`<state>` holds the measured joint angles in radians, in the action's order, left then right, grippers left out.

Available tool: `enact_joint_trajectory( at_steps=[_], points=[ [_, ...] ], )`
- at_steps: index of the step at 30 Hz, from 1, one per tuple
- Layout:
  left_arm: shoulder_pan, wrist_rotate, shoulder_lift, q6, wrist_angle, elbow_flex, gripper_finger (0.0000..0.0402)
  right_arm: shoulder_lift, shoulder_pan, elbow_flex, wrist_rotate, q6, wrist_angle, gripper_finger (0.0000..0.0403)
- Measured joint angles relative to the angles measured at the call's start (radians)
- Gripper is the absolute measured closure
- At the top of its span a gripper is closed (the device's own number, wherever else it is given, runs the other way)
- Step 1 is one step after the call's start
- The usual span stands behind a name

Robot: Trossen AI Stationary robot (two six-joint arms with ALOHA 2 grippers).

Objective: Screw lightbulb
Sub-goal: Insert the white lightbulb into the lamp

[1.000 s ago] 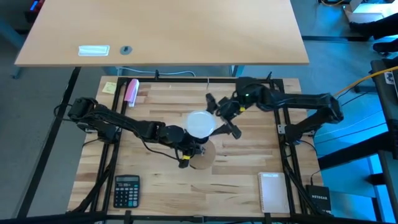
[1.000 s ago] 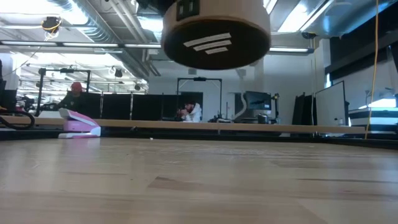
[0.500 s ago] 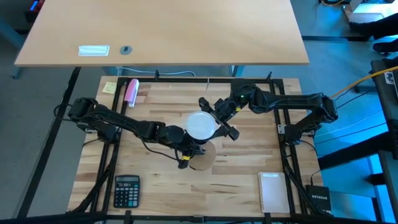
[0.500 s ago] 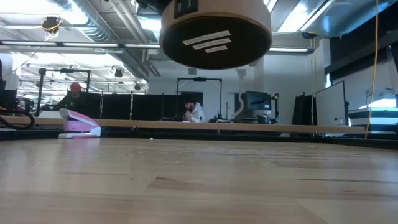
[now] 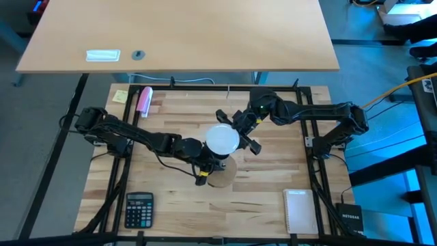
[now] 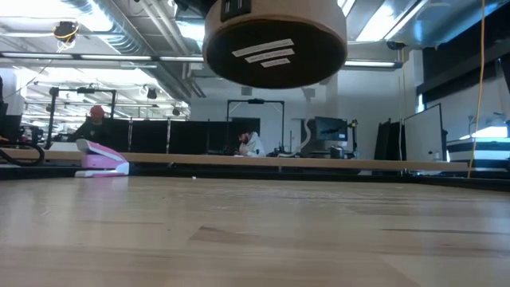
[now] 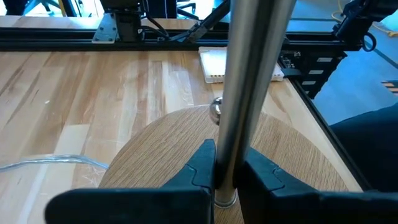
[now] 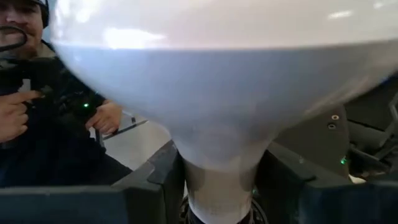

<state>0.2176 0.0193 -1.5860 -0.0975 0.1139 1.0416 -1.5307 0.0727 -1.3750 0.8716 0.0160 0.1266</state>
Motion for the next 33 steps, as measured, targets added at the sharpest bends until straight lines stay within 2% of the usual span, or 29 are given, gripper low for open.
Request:
enact_joint_trajectory(
  at_steps=[4, 8, 18, 23, 26, 29, 33],
  points=[
    [0.0, 0.015, -0.002, -0.005, -0.004, 0.0, 0.0375, 0.002, -0.001, 0.0, -0.052, -0.02, -0.035, 0.025],
    [0.0, 0.113, 0.01, -0.035, -0.012, -0.002, 0.0375, 0.02, -0.01, -0.002, -0.155, -0.022, -0.075, 0.025],
    [0.013, 0.49, 0.025, -0.124, -0.04, -0.003, 0.0375, 0.053, -0.103, -0.006, -0.68, -0.112, -0.164, 0.025],
    [0.026, 0.638, 0.025, -0.163, -0.041, -0.004, 0.0375, 0.045, -0.162, -0.006, -0.95, -0.114, -0.173, 0.025],
    [0.032, 0.684, 0.025, -0.178, -0.04, -0.004, 0.0375, 0.044, -0.196, -0.005, -1.09, -0.104, -0.173, 0.025],
    [0.031, 0.693, 0.025, -0.181, -0.04, -0.004, 0.0375, 0.043, -0.212, -0.004, -1.14, -0.096, -0.173, 0.025],
    [0.032, 0.693, 0.024, -0.168, -0.043, -0.004, 0.0375, 0.042, -0.211, -0.003, -1.108, -0.103, -0.169, 0.025]
  ],
)
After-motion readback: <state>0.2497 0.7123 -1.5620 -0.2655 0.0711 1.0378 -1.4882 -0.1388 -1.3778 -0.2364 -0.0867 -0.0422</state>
